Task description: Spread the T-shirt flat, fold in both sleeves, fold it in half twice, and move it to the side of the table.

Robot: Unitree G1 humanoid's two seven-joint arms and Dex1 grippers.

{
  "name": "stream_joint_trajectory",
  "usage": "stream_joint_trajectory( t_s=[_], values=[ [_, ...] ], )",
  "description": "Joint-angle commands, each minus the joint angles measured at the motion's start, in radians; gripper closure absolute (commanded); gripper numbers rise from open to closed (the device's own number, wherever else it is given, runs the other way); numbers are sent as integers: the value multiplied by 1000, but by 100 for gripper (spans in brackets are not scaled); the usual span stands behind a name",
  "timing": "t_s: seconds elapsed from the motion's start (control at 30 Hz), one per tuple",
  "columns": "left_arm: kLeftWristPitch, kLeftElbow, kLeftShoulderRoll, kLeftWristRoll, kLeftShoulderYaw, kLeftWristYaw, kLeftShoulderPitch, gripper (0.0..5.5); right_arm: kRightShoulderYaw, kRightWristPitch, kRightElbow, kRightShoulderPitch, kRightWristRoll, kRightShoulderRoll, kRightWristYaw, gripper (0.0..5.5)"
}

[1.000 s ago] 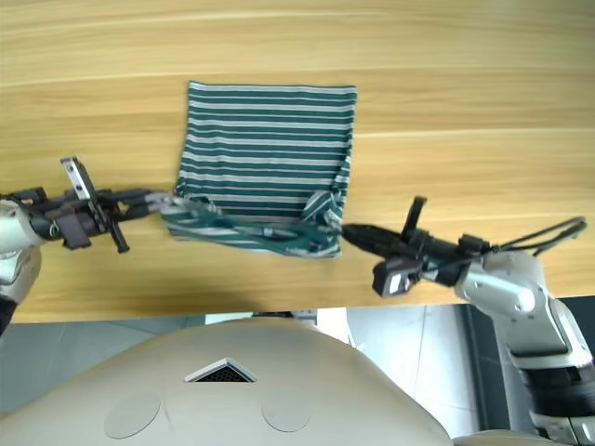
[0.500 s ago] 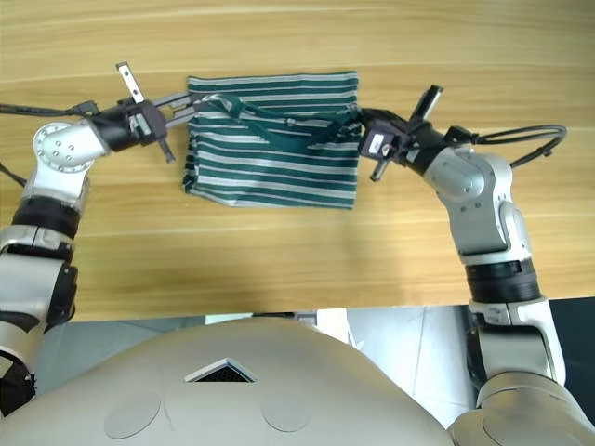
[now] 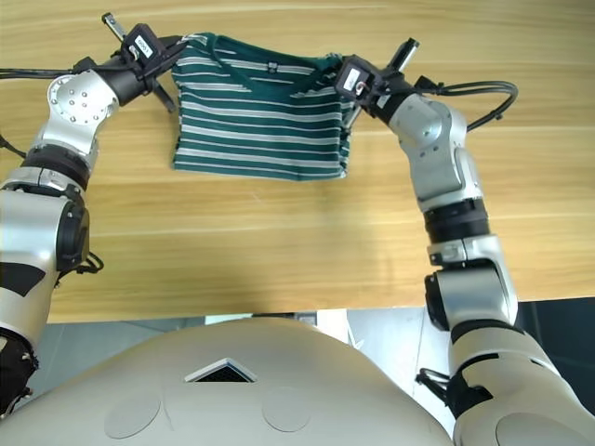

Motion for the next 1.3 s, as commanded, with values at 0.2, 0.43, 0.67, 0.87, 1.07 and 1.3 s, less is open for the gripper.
stream_joint_trajectory(
  t_s=[0.2, 0.43, 0.67, 0.87, 1.07, 1.3],
  values=[
    [122, 48, -68, 116, -43, 137, -14, 548, 100, -79, 519, -197, -94, 80, -179, 550],
    [226, 66, -101, 198, -71, 241, -35, 550, 133, -116, 755, -251, -120, 135, -290, 523],
    [301, 72, -122, 209, -51, 293, -47, 428, -42, -155, 783, -285, 78, 160, -289, 412],
    [368, 68, -157, 79, 111, 320, -101, 334, -205, -243, 772, -288, 247, 152, -290, 310],
    [428, 55, -142, -247, 447, 202, -144, 251, -192, -431, 651, -158, 263, 116, -163, 218],
    [341, 28, -99, -333, 536, 39, -70, 120, -22, -527, 151, 229, 161, 9, 48, 80]
  ],
)
